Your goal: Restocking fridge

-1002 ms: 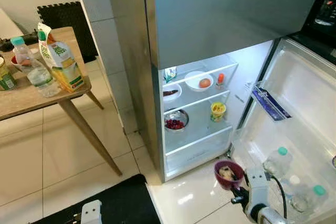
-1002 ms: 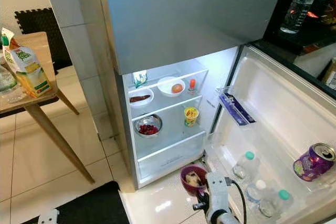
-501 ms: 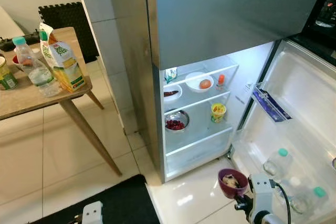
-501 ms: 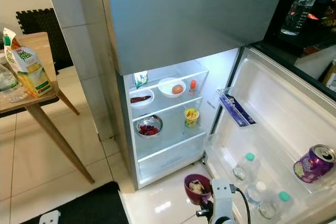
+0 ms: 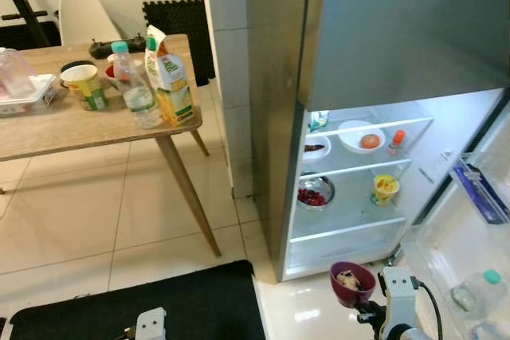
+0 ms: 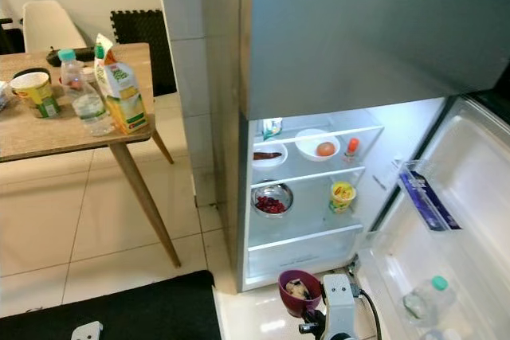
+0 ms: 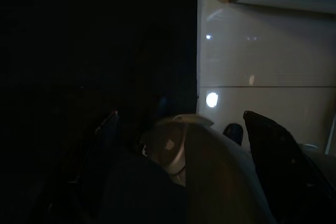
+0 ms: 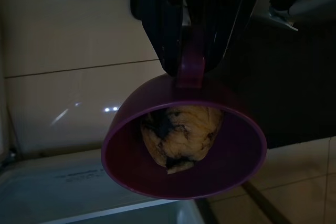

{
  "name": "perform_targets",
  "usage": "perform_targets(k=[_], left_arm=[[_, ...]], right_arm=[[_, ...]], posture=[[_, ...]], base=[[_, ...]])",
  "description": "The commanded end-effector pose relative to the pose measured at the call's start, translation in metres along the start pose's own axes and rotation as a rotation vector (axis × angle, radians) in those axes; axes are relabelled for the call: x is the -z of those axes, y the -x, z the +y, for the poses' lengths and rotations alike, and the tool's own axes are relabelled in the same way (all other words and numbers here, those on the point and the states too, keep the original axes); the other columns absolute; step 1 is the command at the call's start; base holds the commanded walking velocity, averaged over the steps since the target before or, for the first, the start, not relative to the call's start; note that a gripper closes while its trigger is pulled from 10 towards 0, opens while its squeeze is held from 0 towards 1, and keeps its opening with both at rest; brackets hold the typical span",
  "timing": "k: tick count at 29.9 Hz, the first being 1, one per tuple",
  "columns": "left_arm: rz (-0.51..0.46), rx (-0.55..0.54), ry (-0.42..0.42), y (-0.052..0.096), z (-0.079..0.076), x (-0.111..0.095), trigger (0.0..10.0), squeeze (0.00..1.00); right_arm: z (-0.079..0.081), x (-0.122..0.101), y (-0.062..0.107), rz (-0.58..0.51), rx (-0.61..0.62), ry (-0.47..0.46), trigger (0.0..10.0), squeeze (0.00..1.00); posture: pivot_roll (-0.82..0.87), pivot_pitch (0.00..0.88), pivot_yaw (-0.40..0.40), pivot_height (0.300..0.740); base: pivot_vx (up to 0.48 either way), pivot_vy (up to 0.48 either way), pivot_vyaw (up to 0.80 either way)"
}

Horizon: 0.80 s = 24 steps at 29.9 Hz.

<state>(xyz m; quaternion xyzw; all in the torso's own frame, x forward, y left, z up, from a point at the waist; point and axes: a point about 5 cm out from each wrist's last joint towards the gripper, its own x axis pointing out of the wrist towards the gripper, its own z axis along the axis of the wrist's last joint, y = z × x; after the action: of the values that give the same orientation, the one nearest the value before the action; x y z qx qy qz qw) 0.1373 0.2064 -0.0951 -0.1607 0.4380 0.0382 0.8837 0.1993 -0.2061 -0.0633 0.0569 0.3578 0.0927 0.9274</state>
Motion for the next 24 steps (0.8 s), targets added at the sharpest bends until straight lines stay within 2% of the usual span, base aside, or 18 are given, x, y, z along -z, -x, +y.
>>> perform_targets(k=[1,7,13,24], left_arm=[[0.025,-0.004,0.005,0.002,0.001,0.007,10.0,0.00],[0.031,0.007,0.004,0.002,0.001,0.008,10.0,0.00],[0.037,0.014,0.010,0.002,0.000,0.010,10.0,0.00],[0.047,0.033,0.018,0.003,-0.002,0.012,10.0,0.00]], right_arm=[[-0.002,-0.001,0.001,-0.014,0.009,-0.019,10.0,0.00],[-0.003,-0.003,0.000,-0.021,0.038,0.001,10.0,0.00],[-0.006,-0.008,-0.001,-0.033,0.069,-0.005,10.0,0.00],[-0.004,-0.014,-0.003,-0.052,0.065,0.019,10.0,0.00]], posture=[[-0.04,0.000,-0.024,0.740],[-0.04,0.000,-0.022,0.740],[-0.04,0.000,-0.023,0.740],[-0.04,0.000,-0.023,0.740]], base=[[0.000,0.000,0.79],[0.000,0.000,0.67],[0.000,0.000,0.00],[0.000,-0.422,0.00]])
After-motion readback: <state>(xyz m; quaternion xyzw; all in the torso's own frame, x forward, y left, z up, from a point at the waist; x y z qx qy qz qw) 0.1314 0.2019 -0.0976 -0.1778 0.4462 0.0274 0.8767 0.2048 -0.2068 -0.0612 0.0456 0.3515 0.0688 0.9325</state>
